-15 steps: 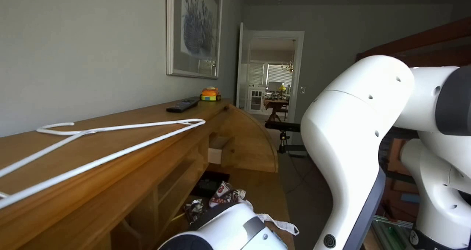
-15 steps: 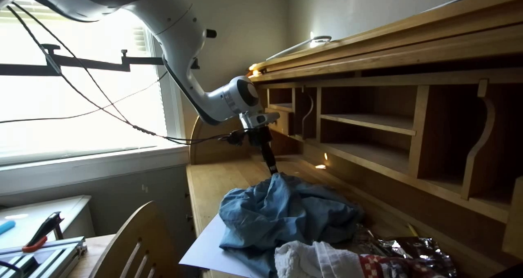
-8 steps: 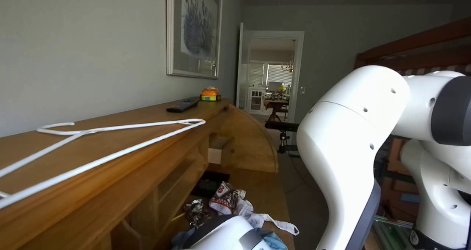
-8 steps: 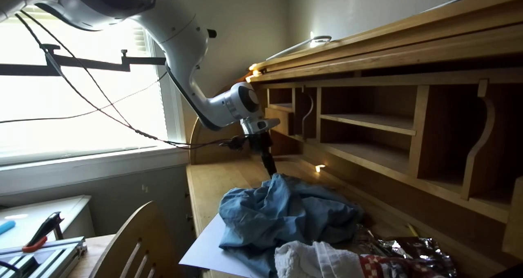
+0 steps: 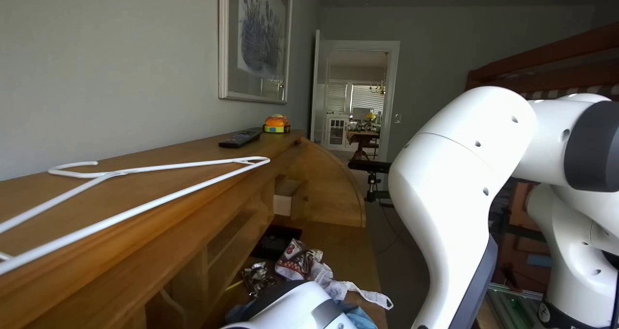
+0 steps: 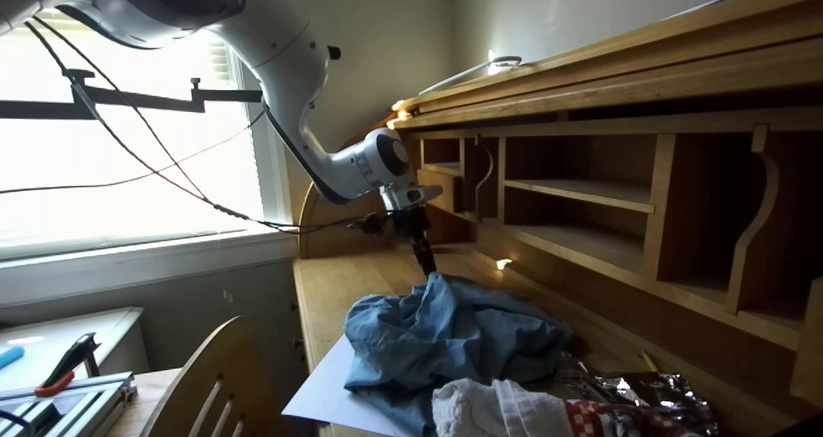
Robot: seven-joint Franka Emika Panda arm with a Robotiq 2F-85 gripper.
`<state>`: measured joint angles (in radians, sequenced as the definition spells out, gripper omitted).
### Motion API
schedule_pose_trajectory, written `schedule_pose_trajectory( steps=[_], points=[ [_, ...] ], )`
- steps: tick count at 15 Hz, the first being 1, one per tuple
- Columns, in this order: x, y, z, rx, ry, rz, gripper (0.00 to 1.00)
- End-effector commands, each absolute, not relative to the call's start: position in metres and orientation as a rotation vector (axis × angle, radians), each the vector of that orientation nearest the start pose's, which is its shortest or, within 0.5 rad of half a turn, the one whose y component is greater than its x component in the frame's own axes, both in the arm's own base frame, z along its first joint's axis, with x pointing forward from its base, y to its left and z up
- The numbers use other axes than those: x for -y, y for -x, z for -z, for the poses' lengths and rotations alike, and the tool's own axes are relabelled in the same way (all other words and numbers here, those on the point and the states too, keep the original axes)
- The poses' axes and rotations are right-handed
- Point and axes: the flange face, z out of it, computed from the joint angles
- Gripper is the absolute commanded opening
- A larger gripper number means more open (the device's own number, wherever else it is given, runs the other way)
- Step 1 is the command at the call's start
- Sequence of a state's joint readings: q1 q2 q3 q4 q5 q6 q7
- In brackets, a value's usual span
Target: Fold the blue cloth
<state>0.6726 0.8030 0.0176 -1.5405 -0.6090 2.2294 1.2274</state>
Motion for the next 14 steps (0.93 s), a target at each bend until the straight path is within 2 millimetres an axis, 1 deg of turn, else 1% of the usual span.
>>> schedule_pose_trajectory(
  steps=[1,3,5,8,10,11,12,14],
  points=[
    [-0.429,-0.543,-0.188,-0.183,3.428,0.388,0.0],
    [-0.425,-0.531,-0.2,-0.199,3.444,0.254,0.0],
    [-0.42,-0.513,-0.209,-0.226,3.465,0.087,0.0],
    [-0.406,-0.491,-0.226,-0.333,3.472,-0.099,0.0],
    [-0.393,-0.484,-0.238,-0.426,3.461,-0.155,0.0],
    [-0.384,-0.483,-0.244,-0.471,3.443,-0.159,0.0],
    [-0.375,-0.483,-0.25,-0.517,3.422,-0.17,0.0],
    [-0.354,-0.481,-0.263,-0.552,3.39,-0.179,0.0]
  ],
)
